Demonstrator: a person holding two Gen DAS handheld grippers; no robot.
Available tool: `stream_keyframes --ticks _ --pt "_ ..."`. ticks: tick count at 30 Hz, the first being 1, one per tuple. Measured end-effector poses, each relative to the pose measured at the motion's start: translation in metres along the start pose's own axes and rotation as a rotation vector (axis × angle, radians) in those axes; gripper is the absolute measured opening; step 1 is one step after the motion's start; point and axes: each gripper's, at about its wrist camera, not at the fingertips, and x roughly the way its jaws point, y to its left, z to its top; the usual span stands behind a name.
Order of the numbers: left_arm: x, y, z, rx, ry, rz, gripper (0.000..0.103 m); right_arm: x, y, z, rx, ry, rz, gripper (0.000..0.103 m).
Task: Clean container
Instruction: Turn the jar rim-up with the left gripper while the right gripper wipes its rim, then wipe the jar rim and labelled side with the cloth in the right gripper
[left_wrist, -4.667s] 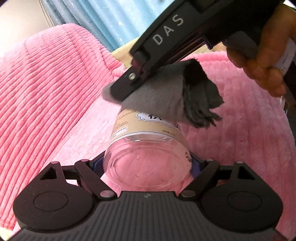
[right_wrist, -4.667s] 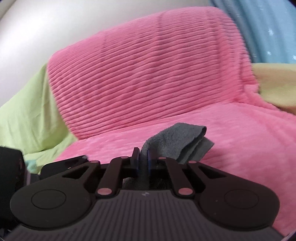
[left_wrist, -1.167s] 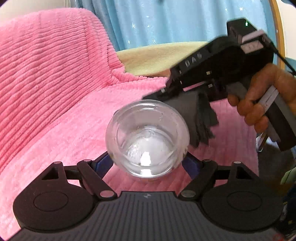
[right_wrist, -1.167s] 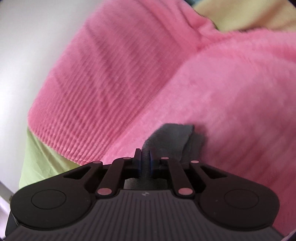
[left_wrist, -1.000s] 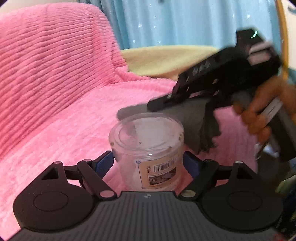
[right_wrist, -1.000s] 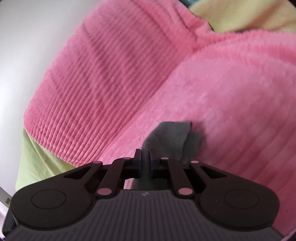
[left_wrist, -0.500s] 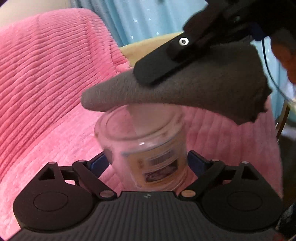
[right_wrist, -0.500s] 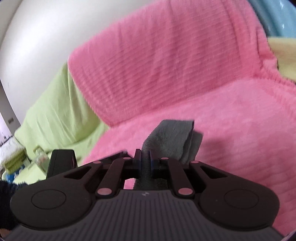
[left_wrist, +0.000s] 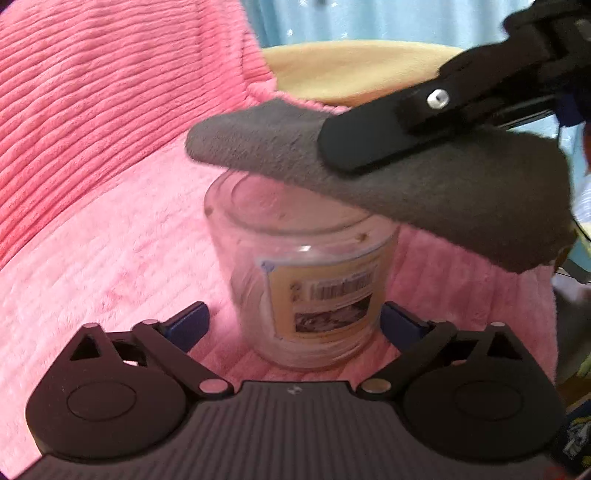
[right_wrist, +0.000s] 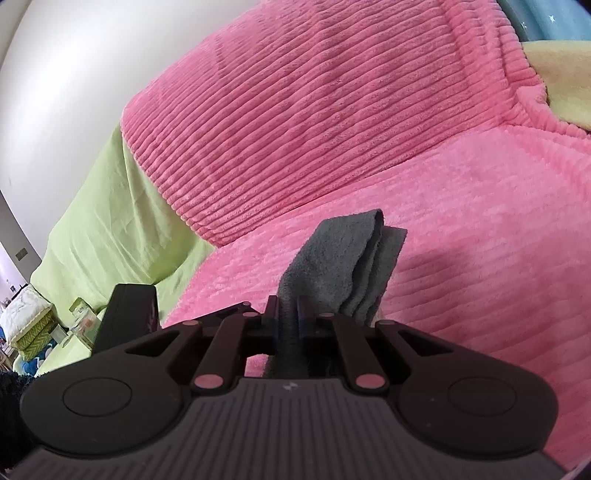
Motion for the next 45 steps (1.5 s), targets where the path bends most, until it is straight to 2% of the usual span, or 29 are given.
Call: stream_keyframes --ticks 5,13,16,19,29,34,35,39,43,45 --pt "0.002 0.003 -0.003 0.032 -0.036 -0.078 0.095 0.001 0.000 -0.001 0.005 0.003 0.000 0.006" --pt "0.014 0.015 -0.008 -0.031 -0.015 -0.141 0.093 0.001 0.009 0.001 -0.063 0.043 0.001 0.006" --pt "0.015 0.013 -0.009 -0.020 -0.021 -0.134 0.091 0.005 0.016 0.004 -0.126 0.076 -0.012 0.006" --pt "0.013 0.011 -0.009 -0.018 -0.030 -0.117 0.086 0.012 0.021 0.009 -0.168 0.065 -0.062 0.005" --pt "0.013 0.004 -0.008 -0.022 -0.033 -0.090 0.086 0.020 0.011 0.014 -0.106 0.041 -0.058 0.004" --pt "0.017 -0.003 -0.004 -0.004 -0.043 -0.067 0.086 0.025 0.011 0.018 -0.137 -0.035 -0.202 0.005" --pt "0.017 -0.002 -0.004 -0.007 -0.044 -0.069 0.086 0.025 0.009 0.019 -0.128 -0.045 -0.206 0.005" --pt "0.015 0.000 -0.007 -0.013 -0.043 -0.078 0.086 0.012 0.011 0.021 -0.106 -0.042 -0.121 0.007" --pt "0.016 0.000 -0.007 -0.019 -0.042 -0.083 0.086 -0.004 0.015 0.019 -0.116 0.052 0.030 0.008" --pt "0.016 0.000 -0.006 -0.020 -0.040 -0.084 0.086 -0.005 0.019 0.017 -0.128 0.088 0.058 0.008"
